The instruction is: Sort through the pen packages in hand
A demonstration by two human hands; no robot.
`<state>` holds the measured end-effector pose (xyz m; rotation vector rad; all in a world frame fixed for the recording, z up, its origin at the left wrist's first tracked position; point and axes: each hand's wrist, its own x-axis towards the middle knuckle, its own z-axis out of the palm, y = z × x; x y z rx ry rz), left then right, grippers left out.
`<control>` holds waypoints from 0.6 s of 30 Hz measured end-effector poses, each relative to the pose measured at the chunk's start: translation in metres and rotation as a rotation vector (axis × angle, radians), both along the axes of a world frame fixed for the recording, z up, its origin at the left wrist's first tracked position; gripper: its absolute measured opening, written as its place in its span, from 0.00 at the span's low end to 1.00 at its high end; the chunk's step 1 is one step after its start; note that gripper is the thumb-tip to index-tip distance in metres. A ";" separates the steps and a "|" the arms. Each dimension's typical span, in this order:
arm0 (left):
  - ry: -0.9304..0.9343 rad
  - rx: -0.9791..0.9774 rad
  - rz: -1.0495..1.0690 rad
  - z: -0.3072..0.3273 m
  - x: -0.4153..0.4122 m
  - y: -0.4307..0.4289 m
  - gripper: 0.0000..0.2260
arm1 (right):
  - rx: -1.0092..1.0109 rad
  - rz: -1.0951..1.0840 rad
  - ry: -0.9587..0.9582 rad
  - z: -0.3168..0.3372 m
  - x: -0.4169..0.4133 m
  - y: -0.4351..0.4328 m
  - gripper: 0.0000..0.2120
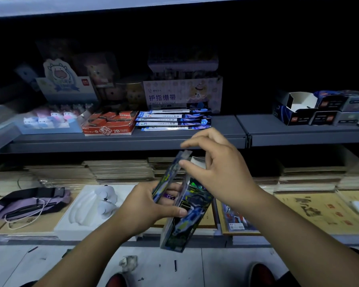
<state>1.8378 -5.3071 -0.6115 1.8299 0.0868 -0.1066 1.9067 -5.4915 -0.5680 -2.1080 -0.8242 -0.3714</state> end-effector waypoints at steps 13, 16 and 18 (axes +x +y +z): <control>0.000 0.029 -0.010 0.000 0.001 -0.003 0.19 | 0.396 0.051 0.184 0.006 0.014 -0.015 0.04; -0.044 0.091 0.047 0.001 0.001 -0.001 0.14 | 0.518 0.252 0.449 0.010 0.011 -0.012 0.07; -0.064 0.100 0.055 0.002 0.001 -0.002 0.14 | 0.489 0.323 0.565 0.010 0.008 -0.010 0.10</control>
